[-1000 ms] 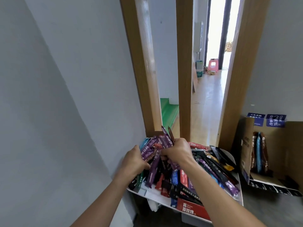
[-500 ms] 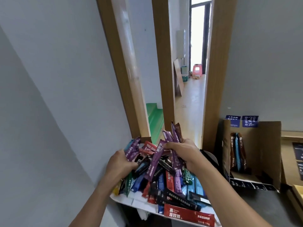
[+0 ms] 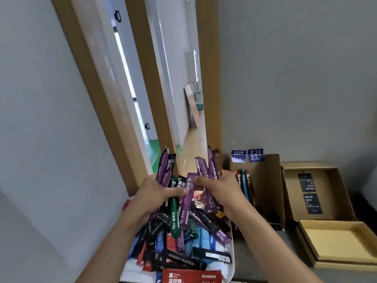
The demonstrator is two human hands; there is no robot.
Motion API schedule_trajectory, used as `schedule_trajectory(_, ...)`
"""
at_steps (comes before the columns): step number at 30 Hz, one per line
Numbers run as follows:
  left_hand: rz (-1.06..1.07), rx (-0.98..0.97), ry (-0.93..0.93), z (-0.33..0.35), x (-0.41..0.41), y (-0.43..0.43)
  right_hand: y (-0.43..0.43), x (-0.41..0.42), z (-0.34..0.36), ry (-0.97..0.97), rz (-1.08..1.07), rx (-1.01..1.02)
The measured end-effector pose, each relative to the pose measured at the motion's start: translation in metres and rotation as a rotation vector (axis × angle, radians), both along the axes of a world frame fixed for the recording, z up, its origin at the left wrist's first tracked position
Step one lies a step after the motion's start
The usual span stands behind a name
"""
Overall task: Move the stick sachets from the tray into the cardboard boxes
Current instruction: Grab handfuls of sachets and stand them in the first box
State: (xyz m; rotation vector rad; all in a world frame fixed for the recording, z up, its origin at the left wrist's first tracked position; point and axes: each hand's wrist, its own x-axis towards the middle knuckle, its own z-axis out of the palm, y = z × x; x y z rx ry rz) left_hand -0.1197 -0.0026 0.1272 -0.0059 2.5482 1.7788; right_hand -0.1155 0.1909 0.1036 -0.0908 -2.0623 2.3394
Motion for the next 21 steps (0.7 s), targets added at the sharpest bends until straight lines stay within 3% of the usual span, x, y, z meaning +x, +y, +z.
schedule_trajectory(8, -0.021, 0.201, 0.005, -0.004, -0.013, 0.072, 0.064, 0.027, -0.013, 0.124, -0.101, 0.145)
schedule_trajectory(17, -0.110, 0.251, -0.014, -0.019, -0.016, 0.125, 0.079, 0.037, -0.044, 0.193, -0.367, 0.287)
schedule_trajectory(21, -0.104, 0.268, 0.048, -0.021, -0.015, 0.132, 0.080, 0.029, -0.061, 0.166, -0.491, 0.510)
